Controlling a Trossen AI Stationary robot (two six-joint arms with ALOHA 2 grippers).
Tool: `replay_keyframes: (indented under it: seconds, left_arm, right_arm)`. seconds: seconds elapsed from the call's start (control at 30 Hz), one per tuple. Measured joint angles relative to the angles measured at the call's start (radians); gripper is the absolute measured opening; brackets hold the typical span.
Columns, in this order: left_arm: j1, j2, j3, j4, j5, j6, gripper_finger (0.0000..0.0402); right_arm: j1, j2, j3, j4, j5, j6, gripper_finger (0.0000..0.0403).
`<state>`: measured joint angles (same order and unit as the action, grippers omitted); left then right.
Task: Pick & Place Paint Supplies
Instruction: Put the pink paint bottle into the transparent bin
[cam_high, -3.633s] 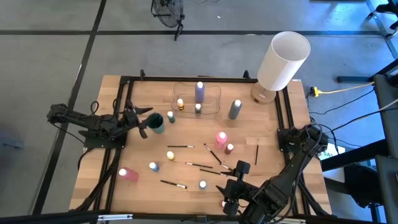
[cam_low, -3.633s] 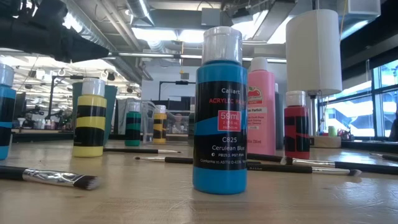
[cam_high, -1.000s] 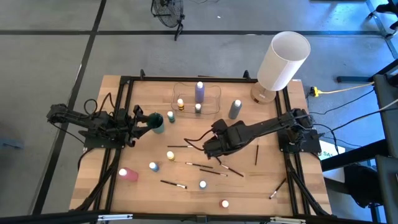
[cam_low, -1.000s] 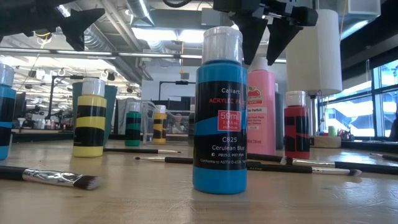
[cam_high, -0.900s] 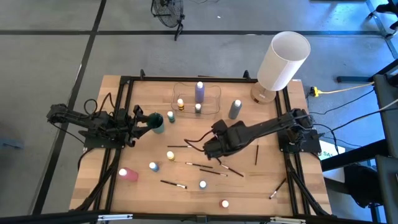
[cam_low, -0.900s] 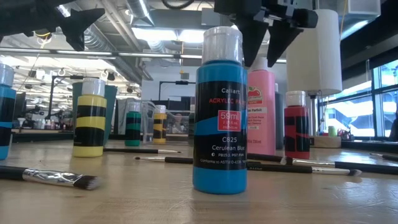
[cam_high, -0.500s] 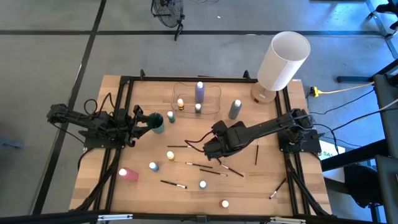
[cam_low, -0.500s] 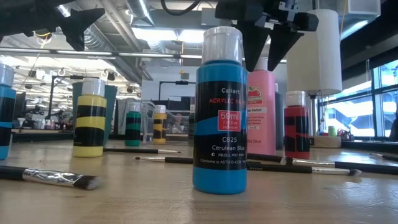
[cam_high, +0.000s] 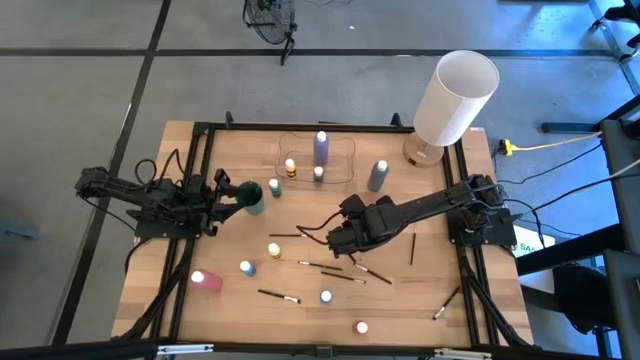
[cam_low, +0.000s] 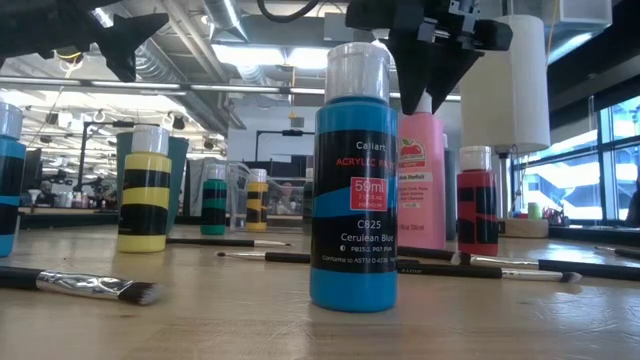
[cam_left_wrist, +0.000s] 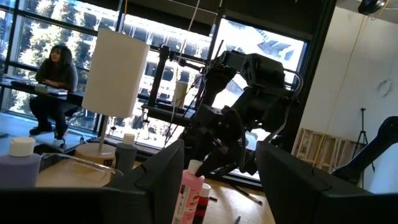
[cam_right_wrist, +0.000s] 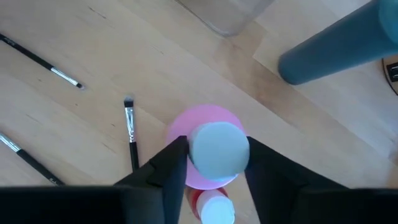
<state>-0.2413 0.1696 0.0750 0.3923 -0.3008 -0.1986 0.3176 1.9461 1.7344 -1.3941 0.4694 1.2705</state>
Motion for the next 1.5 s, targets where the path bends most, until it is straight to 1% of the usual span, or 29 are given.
replay_keyframes:
  seconds: [0.1, 0.13, 0.33, 0.5, 0.67, 1.03, 1.27, 1.4, 1.5]
  left_arm:
    - [0.000, 0.000, 0.000, 0.000, 0.000, 0.000, 0.0196]
    - [0.000, 0.000, 0.000, 0.000, 0.000, 0.000, 0.0196]
    - [0.000, 0.000, 0.000, 0.000, 0.000, 0.000, 0.0196]
    - [0.000, 0.000, 0.000, 0.000, 0.000, 0.001, 0.0196]
    - [0.000, 0.000, 0.000, 0.000, 0.000, 0.001, 0.0196]
    - [0.000, 0.000, 0.000, 0.000, 0.000, 0.002, 0.0196]
    - [0.000, 0.000, 0.000, 0.000, 0.000, 0.002, 0.0196]
    - [0.000, 0.000, 0.000, 0.000, 0.000, 0.002, 0.0196]
    - [0.000, 0.000, 0.000, 0.000, 0.000, 0.002, 0.0196]
  right_arm:
    - [-0.002, -0.002, 0.000, -0.001, -0.008, 0.000, 0.0121]
    - [-0.004, -0.003, -0.004, 0.000, -0.012, -0.001, 0.0118]
    - [-0.008, -0.006, -0.024, -0.008, -0.008, -0.002, 0.0118]
    - [-0.004, -0.003, -0.013, -0.017, 0.006, -0.029, 0.0118]
    - [0.007, 0.006, 0.079, -0.050, -0.021, -0.069, 0.0118]
    - [0.001, 0.002, 0.356, -0.183, 0.009, -0.130, 0.0118]
    - [-0.059, 0.001, 0.512, -0.169, 0.061, -0.214, 0.0118]
    - [-0.123, 0.001, 0.564, -0.165, 0.070, -0.261, 0.0118]
    - [-0.169, 0.000, 0.571, -0.161, 0.070, -0.277, 0.0118]
